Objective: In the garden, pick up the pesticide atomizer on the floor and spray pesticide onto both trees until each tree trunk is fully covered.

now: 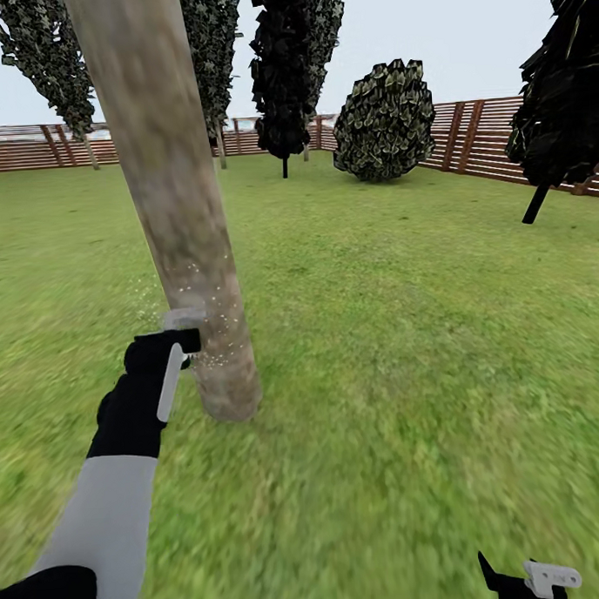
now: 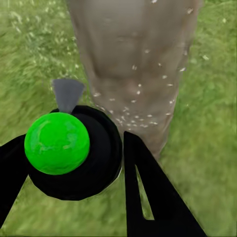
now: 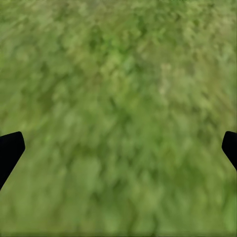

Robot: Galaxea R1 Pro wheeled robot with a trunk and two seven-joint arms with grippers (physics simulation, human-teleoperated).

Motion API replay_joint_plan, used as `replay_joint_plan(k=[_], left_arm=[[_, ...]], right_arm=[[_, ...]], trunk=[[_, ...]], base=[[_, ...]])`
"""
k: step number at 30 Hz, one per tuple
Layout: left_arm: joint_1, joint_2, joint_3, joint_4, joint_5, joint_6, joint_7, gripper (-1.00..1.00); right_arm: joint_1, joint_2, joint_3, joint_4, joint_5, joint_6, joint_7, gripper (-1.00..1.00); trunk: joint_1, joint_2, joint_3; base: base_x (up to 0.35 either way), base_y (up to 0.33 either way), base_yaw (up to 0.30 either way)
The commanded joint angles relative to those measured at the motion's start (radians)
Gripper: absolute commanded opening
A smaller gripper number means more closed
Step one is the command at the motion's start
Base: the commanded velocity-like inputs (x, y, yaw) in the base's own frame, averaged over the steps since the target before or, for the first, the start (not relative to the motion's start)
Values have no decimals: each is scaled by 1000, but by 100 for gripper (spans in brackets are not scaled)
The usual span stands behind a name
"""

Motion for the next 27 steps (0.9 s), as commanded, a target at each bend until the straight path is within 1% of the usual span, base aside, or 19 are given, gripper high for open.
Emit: replay_joint_plan(k=[1,2,5,7,11,12,14,16,18,20,21,22,24,26,27], left_arm=[[2,13,2,-1,7,-1,-1,-100],[5,30,4,0,5,-1,-1,-100],[8,50,5,6,2,-3,-2,-100],[11,71,4,25,5,-9,-2,-100],[11,79,3,126,9,-20,-2,-100],[11,80,3,191,9,-67,-2,-100],[11,81,4,257,8,-135,-2,-100],[11,85,4,281,8,-153,-2,-100],[10,109,5,291,10,-162,-2,-100],[11,122,4,299,10,-175,-2,-100],[11,124,2,316,9,-200,-2,-100],[11,124,0,365,9,-261,-2,-100],[11,121,1,496,9,-392,-2,-100],[11,118,1,599,9,-502,-2,-100],[11,117,2,668,9,-564,-1,-100]], right_arm=[[0,0,0,0,0,0,0,100],[0,0,0,0,0,0,0,100],[0,1,0,0,0,0,0,100],[1,1,0,1,1,0,0,100],[0,1,1,1,1,0,0,100],[0,2,1,2,2,0,0,100],[1,3,1,2,2,0,0,100],[0,3,1,2,2,0,0,100],[0,3,1,2,2,0,0,100],[0,3,2,2,2,0,0,100],[0,3,2,2,2,0,0,100],[0,3,2,2,2,0,0,100],[0,3,2,2,2,0,0,100],[1,3,2,2,2,0,0,100],[0,4,2,3,2,0,0,100]], trunk=[[0,0,0],[0,0,0],[0,0,0],[0,0,0],[0,0,0],[0,0,0],[0,0,0],[0,0,0],[0,0,0],[0,0,0],[0,0,0],[0,0,0],[0,0,0],[0,0,0],[0,0,0]], base=[[0,0,0],[0,0,0],[0,0,0],[0,0,0],[0,0,0],[0,0,0],[0,0,0],[0,0,0],[0,0,0],[0,0,0],[0,0,0],[0,0,0],[0,0,0],[0,0,0],[0,0,0]])
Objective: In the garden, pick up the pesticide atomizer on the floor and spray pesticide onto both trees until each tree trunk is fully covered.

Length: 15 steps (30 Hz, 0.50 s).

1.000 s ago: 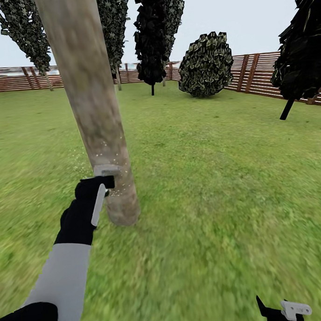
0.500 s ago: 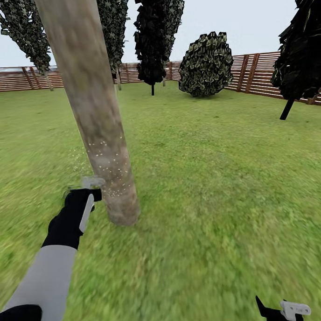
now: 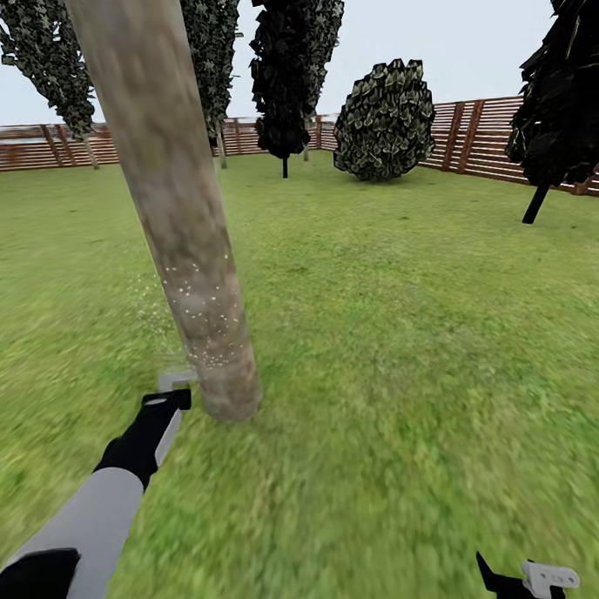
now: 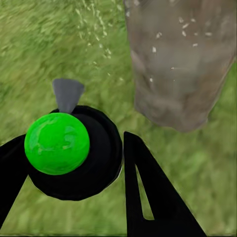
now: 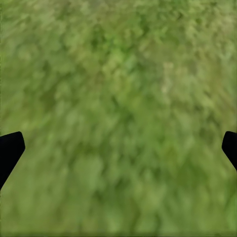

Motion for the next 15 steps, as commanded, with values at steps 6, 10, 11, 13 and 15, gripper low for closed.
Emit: replay_joint_plan(k=[6,10,11,13,15], left_arm=[[-1,-4,2,267,-4,-265,2,-100],[-1,-7,2,364,-3,-332,2,-100],[-1,-8,2,391,-3,-371,2,-100],[3,-6,3,435,-4,-404,2,-100],[30,-5,2,431,-4,-410,2,-100]], right_arm=[[0,-1,-1,0,-1,0,0,100],[0,-1,-2,-1,-2,0,0,100],[0,-1,-2,-1,-2,0,0,100],[0,-1,-2,-1,0,0,-1,100],[0,-1,-2,-1,0,0,-1,100]], trunk=[[0,0,0],[0,0,0],[0,0,0],[0,0,0],[0,0,0]], base=[[0,0,0],[0,0,0],[0,0,0],[0,0,0],[0,0,0]])
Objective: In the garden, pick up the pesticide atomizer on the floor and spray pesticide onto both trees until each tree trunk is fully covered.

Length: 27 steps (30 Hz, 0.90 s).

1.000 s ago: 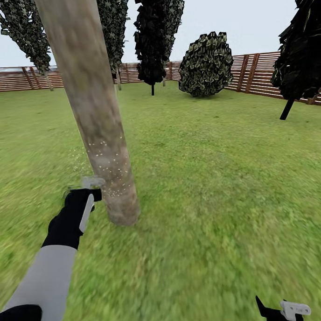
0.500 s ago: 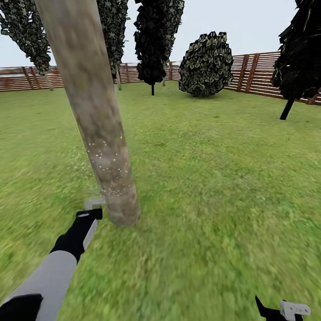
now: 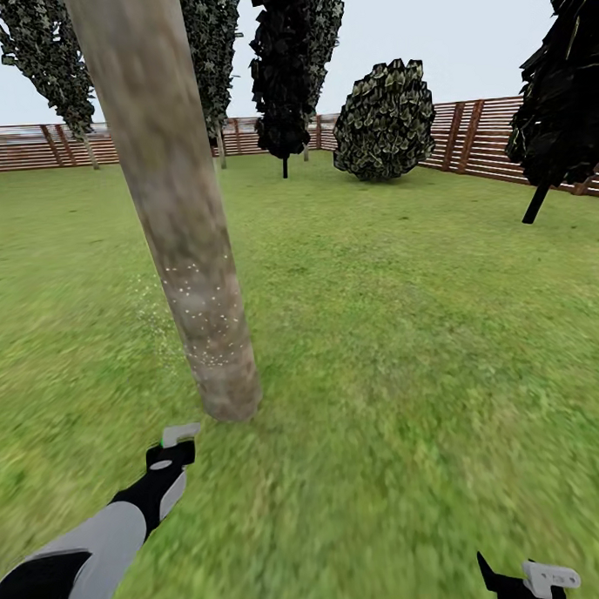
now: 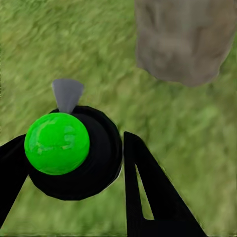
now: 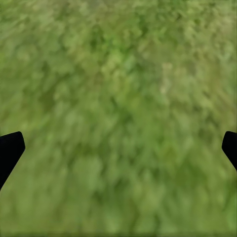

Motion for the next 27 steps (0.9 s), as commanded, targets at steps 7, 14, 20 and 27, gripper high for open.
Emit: replay_joint_plan(k=[7,14,20,27], left_arm=[[14,-4,-3,-4,-2,0,0,-100],[14,-6,-3,-6,-2,4,7,-100],[14,-13,-2,-6,-2,5,6,-100],[14,-14,-1,-6,-2,5,6,-100]], right_arm=[[0,0,0,0,-1,0,1,100],[0,0,0,0,-1,0,3,100],[0,0,0,-1,-1,0,3,100],[0,-1,0,-1,-1,0,3,100]], trunk=[[0,0,0],[0,0,0],[0,0,0],[0,0,0]], base=[[84,-98,0],[145,-235,0],[10,-271,74],[0,-273,141]])
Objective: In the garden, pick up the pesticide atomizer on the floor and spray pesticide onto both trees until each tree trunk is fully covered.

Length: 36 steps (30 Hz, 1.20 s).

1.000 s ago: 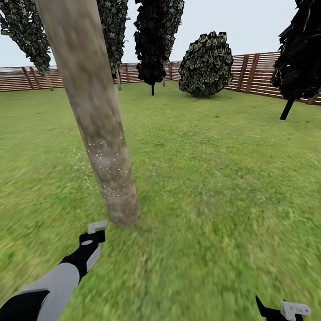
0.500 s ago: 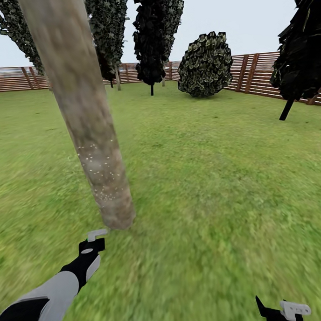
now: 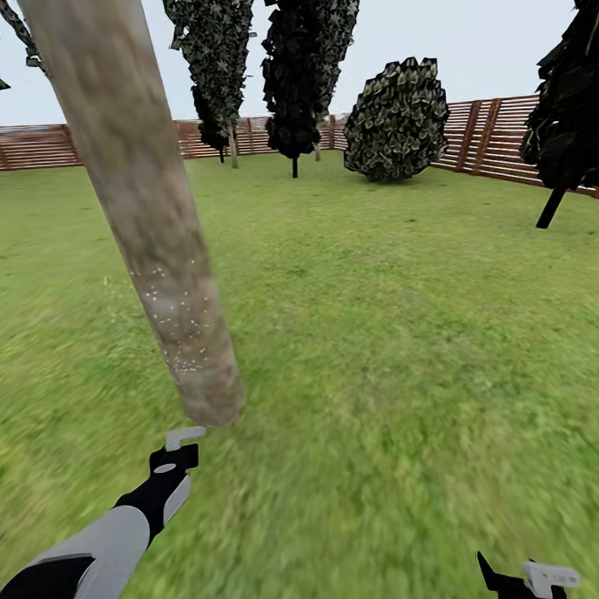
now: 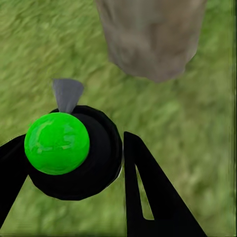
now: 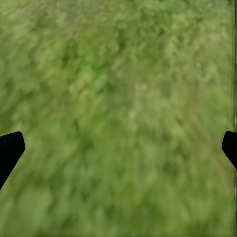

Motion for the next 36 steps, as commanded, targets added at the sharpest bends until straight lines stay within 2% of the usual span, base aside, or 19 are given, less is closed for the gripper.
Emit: replay_joint_plan(k=[1,3,7,9,21,36], left_arm=[[0,0,0,0,0,0,0,-100],[0,0,3,-1,1,1,2,-100],[0,3,4,-2,50,3,7,-100],[0,3,3,-2,62,4,9,-100],[0,1,0,-2,65,5,8,-100],[0,2,2,-2,65,3,8,-100]], right_arm=[[0,0,0,0,0,0,0,100],[1,0,0,0,0,0,0,100],[0,0,0,0,0,0,0,100],[0,0,0,0,0,0,0,100],[0,0,0,0,0,0,0,100],[0,3,1,1,0,0,-1,100]], trunk=[[0,0,0],[0,0,0],[0,0,0],[0,0,0],[0,0,0],[0,0,0]], base=[[0,-273,6],[0,-273,16],[0,-273,218],[0,-273,268],[0,-273,270],[0,-273,16]])
